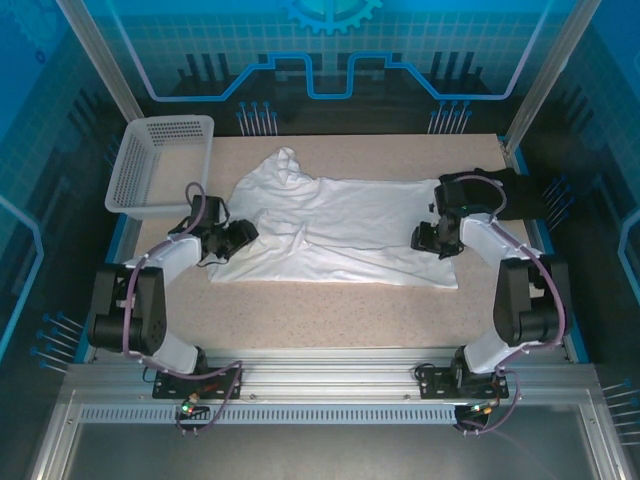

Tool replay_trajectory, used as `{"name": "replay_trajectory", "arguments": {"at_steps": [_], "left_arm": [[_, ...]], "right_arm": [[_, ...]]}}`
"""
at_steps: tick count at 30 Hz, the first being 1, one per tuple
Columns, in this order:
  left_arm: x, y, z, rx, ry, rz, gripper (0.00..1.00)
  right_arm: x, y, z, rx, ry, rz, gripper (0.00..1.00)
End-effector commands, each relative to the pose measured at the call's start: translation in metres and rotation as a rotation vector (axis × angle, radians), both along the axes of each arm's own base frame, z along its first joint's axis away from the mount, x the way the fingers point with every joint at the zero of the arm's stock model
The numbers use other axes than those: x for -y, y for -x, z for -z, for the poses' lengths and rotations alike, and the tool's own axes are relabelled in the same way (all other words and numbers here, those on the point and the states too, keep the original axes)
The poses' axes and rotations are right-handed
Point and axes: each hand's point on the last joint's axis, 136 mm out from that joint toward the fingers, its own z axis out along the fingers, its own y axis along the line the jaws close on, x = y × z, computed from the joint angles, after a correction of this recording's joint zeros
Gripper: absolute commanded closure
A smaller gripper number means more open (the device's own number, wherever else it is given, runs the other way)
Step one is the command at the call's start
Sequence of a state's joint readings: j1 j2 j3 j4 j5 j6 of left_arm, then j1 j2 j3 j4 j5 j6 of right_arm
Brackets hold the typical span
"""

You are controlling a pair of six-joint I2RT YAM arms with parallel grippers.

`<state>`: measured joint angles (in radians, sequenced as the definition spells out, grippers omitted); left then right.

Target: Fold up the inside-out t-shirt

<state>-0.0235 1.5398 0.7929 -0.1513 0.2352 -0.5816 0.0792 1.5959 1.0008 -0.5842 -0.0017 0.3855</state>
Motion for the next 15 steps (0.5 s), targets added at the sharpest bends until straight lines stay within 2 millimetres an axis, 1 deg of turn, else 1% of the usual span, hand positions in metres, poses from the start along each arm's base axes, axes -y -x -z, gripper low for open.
{"name": "replay_trajectory", "arguments": {"at_steps": [1,4,7,12,14,15], "left_arm": [[0.014,0.006,0.011,-0.030,0.096,0.019,0.45],[0.017,0.018,0.025,-0.066,0.112,0.026,0.45],[0.018,0.038,0.038,-0.111,0.123,0.026,0.45],[0.020,0.088,0.056,-0.177,0.163,-0.006,0.45],[0.018,0.111,0.060,-0.205,0.157,-0.031,0.46],[0.018,0.117,0.056,-0.203,0.159,-0.037,0.46]], "right_arm": [[-0.003,0.013,0.025,-0.095,-0.088,0.039,0.50],[-0.003,0.023,0.039,-0.166,-0.183,0.056,0.50],[0.000,0.041,0.046,-0.225,-0.250,0.083,0.53],[-0.007,0.081,0.045,-0.260,-0.374,0.150,0.54],[-0.005,0.096,0.044,-0.272,-0.376,0.179,0.54],[-0.004,0.102,0.045,-0.278,-0.379,0.197,0.54]]}}
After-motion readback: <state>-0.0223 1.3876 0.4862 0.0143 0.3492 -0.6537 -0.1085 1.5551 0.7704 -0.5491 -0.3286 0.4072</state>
